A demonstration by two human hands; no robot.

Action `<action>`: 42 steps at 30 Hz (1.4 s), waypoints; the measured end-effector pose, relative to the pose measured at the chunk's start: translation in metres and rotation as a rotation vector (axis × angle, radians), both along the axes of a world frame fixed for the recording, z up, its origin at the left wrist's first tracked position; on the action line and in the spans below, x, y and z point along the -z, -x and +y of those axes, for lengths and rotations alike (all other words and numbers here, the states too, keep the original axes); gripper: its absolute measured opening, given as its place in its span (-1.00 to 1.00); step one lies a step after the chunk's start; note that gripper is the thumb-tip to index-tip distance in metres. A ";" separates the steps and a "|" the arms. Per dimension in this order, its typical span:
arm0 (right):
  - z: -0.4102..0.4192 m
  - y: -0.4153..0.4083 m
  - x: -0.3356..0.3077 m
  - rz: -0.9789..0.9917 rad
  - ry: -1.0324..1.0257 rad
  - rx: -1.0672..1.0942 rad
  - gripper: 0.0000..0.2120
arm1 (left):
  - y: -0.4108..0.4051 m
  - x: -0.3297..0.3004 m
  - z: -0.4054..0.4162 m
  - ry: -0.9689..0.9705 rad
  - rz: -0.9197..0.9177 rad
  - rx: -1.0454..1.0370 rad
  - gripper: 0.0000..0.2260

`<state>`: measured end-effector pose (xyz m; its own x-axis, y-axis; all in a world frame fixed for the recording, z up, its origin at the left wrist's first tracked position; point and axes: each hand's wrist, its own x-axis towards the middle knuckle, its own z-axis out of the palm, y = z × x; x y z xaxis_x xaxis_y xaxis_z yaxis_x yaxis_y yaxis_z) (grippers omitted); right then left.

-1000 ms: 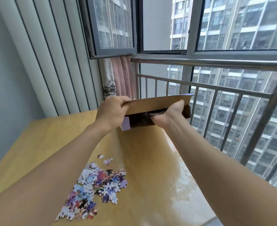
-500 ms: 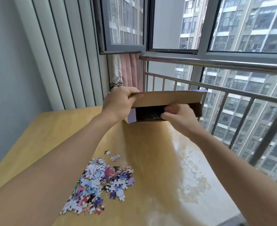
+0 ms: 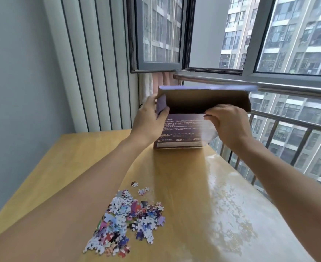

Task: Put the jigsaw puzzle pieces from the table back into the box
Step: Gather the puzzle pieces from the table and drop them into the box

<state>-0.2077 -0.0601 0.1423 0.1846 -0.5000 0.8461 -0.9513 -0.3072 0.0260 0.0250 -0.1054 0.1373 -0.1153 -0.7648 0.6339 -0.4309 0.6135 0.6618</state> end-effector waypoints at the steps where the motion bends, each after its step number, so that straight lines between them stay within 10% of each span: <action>1: 0.001 0.001 0.001 -0.007 0.012 -0.006 -0.90 | -0.001 -0.001 -0.001 -0.007 0.007 0.005 -0.69; 19: 0.032 -0.011 0.124 -0.010 -0.791 0.227 -0.70 | 0.005 0.108 0.019 -0.249 -0.466 0.028 -0.63; 32: 0.082 -0.095 0.086 -0.330 -1.004 -0.437 -0.77 | -0.032 0.107 0.030 -0.589 -0.506 0.306 -0.73; 42: -0.020 -0.187 0.164 -0.105 -1.205 -0.016 -0.41 | -0.175 0.159 0.044 -0.654 -0.465 -0.223 -0.58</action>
<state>-0.0207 -0.0800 -0.0214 0.1567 -0.9762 -0.1501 -0.9274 -0.0931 -0.3622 0.1996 -0.0614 -0.0215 -0.0581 -0.9981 -0.0208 -0.8142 0.0353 0.5796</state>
